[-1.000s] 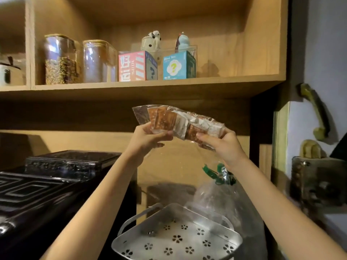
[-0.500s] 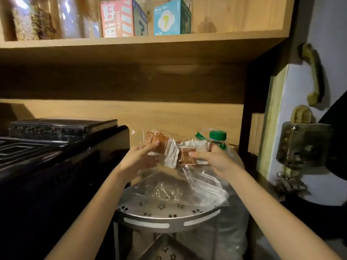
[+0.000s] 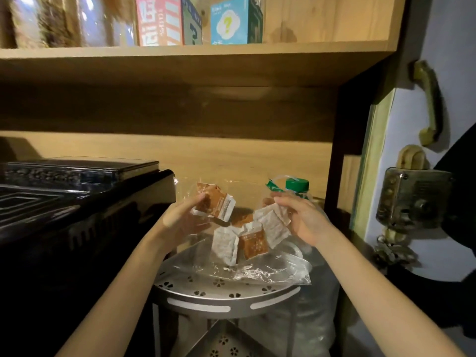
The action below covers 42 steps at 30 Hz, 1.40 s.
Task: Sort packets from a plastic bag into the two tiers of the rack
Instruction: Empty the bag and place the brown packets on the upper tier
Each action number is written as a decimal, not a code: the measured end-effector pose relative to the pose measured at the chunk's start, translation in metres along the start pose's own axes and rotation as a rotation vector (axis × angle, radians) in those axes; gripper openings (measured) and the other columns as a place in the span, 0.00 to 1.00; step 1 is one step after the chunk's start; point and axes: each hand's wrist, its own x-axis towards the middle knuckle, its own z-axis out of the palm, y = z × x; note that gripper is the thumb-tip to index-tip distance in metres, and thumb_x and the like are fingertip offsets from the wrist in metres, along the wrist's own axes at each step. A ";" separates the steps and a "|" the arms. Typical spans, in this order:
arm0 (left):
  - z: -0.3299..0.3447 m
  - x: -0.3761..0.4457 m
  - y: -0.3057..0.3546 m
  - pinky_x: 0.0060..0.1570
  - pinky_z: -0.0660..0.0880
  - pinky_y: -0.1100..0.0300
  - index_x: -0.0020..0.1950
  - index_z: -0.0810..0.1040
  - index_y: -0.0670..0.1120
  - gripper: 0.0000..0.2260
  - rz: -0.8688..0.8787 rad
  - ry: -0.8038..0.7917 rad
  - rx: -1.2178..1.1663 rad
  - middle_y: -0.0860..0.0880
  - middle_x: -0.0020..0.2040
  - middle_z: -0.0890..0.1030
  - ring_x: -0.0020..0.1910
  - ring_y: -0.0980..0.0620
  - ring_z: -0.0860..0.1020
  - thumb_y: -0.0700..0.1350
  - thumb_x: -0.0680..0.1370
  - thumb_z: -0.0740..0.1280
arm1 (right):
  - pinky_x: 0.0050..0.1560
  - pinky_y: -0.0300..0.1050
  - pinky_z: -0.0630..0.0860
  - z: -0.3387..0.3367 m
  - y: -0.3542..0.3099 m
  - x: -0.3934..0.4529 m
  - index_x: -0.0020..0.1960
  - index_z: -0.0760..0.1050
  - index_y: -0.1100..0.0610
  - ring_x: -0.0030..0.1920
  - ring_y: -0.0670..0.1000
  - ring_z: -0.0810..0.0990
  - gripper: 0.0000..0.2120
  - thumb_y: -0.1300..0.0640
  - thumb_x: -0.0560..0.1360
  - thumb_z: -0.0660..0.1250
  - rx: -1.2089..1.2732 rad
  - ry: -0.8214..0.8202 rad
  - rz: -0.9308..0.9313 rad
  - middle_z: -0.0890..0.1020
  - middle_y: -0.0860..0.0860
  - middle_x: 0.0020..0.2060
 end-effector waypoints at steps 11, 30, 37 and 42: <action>-0.001 0.003 0.013 0.36 0.78 0.56 0.51 0.80 0.40 0.17 0.221 0.043 -0.117 0.43 0.39 0.80 0.36 0.46 0.76 0.51 0.70 0.66 | 0.38 0.42 0.81 0.003 -0.017 -0.001 0.44 0.79 0.57 0.38 0.50 0.85 0.05 0.65 0.72 0.67 -0.037 0.062 -0.149 0.86 0.53 0.37; 0.002 -0.005 0.035 0.47 0.77 0.55 0.53 0.79 0.48 0.11 0.325 0.110 -0.074 0.47 0.48 0.85 0.48 0.48 0.83 0.51 0.74 0.64 | 0.47 0.45 0.81 -0.003 -0.031 -0.007 0.54 0.76 0.55 0.48 0.52 0.84 0.22 0.57 0.61 0.75 -0.088 -0.080 -0.212 0.85 0.55 0.47; 0.005 -0.002 0.040 0.45 0.80 0.58 0.54 0.79 0.48 0.11 0.317 0.134 -0.062 0.47 0.47 0.85 0.46 0.49 0.83 0.50 0.76 0.62 | 0.49 0.47 0.81 -0.023 0.000 -0.018 0.60 0.75 0.56 0.51 0.56 0.83 0.24 0.63 0.65 0.74 -0.352 -0.195 0.067 0.84 0.56 0.52; 0.002 -0.005 0.029 0.47 0.76 0.56 0.59 0.75 0.44 0.18 0.311 0.253 0.073 0.46 0.52 0.82 0.50 0.47 0.81 0.53 0.74 0.65 | 0.37 0.42 0.82 -0.018 0.005 -0.019 0.53 0.79 0.61 0.39 0.51 0.85 0.09 0.67 0.74 0.64 -0.301 -0.103 0.025 0.86 0.55 0.41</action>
